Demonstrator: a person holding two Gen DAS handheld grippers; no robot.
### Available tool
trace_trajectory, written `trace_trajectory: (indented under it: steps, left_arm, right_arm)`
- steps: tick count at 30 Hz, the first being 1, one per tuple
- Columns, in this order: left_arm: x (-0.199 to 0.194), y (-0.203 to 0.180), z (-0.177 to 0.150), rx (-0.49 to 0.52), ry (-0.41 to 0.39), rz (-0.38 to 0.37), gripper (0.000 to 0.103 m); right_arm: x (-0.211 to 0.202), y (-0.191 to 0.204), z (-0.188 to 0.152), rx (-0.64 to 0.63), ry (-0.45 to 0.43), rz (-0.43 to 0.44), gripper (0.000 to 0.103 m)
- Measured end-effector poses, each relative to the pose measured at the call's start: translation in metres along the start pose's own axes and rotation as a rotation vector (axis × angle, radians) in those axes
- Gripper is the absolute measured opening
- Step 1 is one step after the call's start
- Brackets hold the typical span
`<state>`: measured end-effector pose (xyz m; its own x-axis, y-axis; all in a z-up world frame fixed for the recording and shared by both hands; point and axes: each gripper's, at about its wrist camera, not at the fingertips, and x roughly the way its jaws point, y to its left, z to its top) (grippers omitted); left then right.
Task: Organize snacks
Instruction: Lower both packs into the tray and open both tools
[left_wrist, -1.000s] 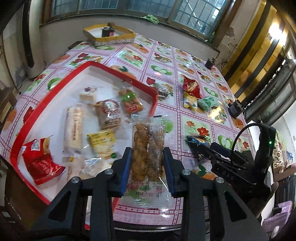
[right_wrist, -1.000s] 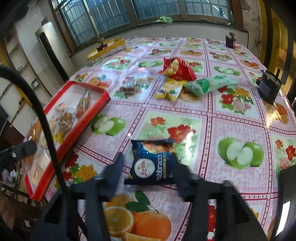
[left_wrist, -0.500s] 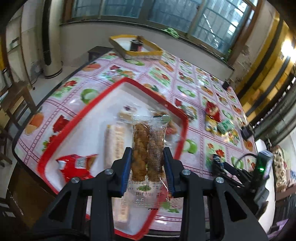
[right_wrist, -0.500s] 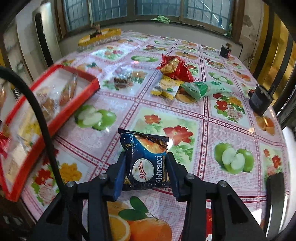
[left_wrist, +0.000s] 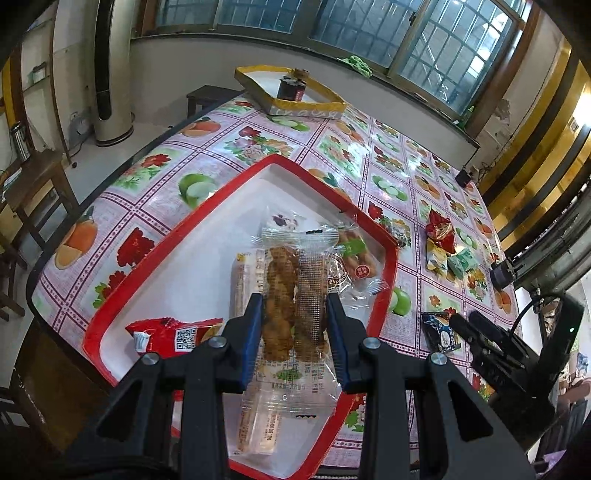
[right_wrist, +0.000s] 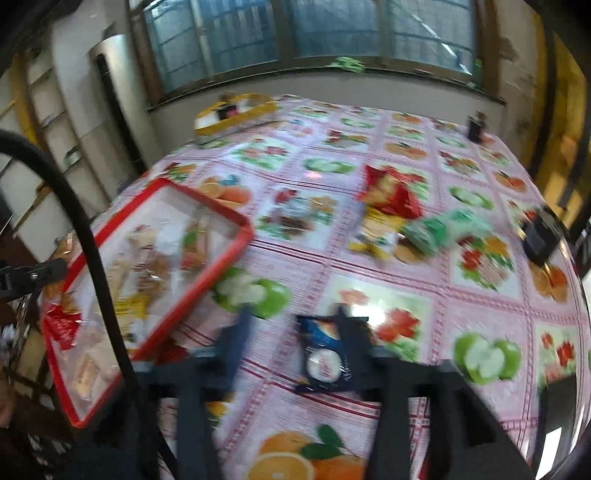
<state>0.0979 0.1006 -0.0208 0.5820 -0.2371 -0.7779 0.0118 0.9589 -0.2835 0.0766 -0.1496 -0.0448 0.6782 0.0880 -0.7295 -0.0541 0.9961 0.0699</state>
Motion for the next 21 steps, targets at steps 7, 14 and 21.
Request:
trace_trajectory:
  steps: [7,14,21]
  left_arm:
    - [0.008,-0.006,0.001,0.014,0.017,-0.01,0.035]
    - [0.006,-0.004,0.002,0.013,0.012,0.004,0.035]
    - [0.003,0.001,0.006,0.003,0.004,0.009,0.035]
  right_arm:
    - [0.036,-0.023,-0.017,0.044,0.136,-0.017,0.063]
    - [0.053,-0.002,-0.019,-0.043,0.134,-0.135,0.05]
    - [0.044,-0.01,-0.02,-0.007,0.111,-0.079,0.045]
